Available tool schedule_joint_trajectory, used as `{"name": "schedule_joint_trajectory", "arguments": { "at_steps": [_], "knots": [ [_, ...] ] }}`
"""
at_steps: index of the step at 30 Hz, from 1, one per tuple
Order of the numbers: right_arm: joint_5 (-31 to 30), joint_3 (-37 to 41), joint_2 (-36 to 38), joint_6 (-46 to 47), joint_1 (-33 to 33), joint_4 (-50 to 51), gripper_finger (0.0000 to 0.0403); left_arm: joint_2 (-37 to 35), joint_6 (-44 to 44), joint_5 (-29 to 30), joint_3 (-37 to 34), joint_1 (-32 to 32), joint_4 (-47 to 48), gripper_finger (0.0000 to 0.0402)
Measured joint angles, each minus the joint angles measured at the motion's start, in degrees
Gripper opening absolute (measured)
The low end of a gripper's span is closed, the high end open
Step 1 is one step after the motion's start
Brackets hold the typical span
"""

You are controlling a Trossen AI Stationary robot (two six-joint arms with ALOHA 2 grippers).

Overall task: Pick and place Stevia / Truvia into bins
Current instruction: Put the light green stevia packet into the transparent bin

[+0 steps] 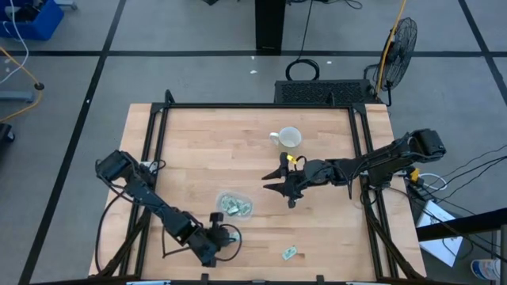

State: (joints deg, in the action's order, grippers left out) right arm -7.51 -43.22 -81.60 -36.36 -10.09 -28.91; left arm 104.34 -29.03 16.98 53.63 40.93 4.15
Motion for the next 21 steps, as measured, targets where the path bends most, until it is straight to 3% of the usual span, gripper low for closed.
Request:
{"name": "schedule_joint_trajectory", "arguments": {
  "at_steps": [21],
  "knots": [
    [0.01,-0.02,-0.02,1.16,0.02,0.5,0.0121,0.06,3.3,-2.02,0.0,-1.23,1.15,0.0046]
  ]
}}
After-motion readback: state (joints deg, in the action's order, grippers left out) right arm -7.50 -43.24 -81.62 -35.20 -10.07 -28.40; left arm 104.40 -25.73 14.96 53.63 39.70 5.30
